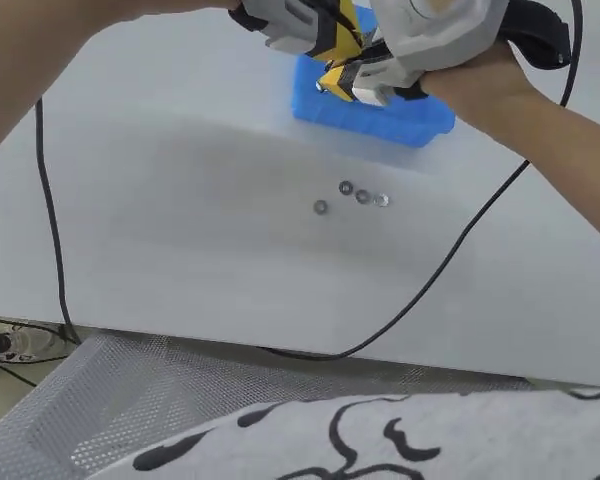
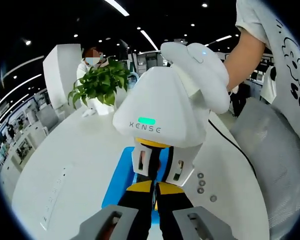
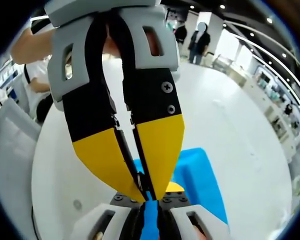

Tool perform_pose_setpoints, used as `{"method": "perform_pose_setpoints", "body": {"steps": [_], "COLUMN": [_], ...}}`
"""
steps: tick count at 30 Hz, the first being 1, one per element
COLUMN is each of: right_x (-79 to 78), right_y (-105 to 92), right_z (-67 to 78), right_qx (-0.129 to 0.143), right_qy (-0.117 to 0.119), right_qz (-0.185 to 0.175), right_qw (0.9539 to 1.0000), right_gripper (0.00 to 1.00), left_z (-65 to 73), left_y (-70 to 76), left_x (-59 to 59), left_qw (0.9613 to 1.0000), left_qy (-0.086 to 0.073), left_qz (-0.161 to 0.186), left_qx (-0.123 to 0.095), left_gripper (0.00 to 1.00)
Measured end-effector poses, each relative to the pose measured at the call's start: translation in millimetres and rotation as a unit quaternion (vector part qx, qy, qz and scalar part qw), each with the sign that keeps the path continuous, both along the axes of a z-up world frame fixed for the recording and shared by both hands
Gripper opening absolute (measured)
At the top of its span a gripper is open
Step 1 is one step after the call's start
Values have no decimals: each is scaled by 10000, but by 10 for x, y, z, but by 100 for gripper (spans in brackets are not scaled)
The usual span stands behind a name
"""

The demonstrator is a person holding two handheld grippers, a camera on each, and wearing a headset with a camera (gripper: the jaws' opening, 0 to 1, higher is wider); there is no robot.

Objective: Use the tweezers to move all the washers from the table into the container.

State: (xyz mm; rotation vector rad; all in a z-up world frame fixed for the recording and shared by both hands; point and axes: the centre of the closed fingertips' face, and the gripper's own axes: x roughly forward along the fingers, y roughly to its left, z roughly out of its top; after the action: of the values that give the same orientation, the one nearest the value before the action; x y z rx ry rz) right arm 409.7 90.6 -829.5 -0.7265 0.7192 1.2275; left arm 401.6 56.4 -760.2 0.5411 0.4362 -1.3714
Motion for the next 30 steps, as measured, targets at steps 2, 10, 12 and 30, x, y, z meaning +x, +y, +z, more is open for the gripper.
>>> {"method": "perform_pose_setpoints", "body": {"steps": [2,10,12,30], "right_x": [-3,30,40,-88], "right_y": [-9,-20,-20,-2], "right_z": [-15,-12,-10,536], "right_qx": [-7,38,42,291], "right_qy": [29,114,123,-523], "right_qz": [-4,-67,-78,-58], "right_qw": [10000,9999,9999,9982], "right_gripper": [3,4,5,4], "left_z": [-16,-17,-19,485], "left_y": [-1,-18,-18,0], "left_x": [2,9,11,-190], "left_qw": [10000,10000,10000,9989], "left_qy": [17,38,24,-452], "left_qz": [-2,-2,-2,81], "left_qx": [7,-27,-9,-36], "left_gripper": [0,0,0,0]}}
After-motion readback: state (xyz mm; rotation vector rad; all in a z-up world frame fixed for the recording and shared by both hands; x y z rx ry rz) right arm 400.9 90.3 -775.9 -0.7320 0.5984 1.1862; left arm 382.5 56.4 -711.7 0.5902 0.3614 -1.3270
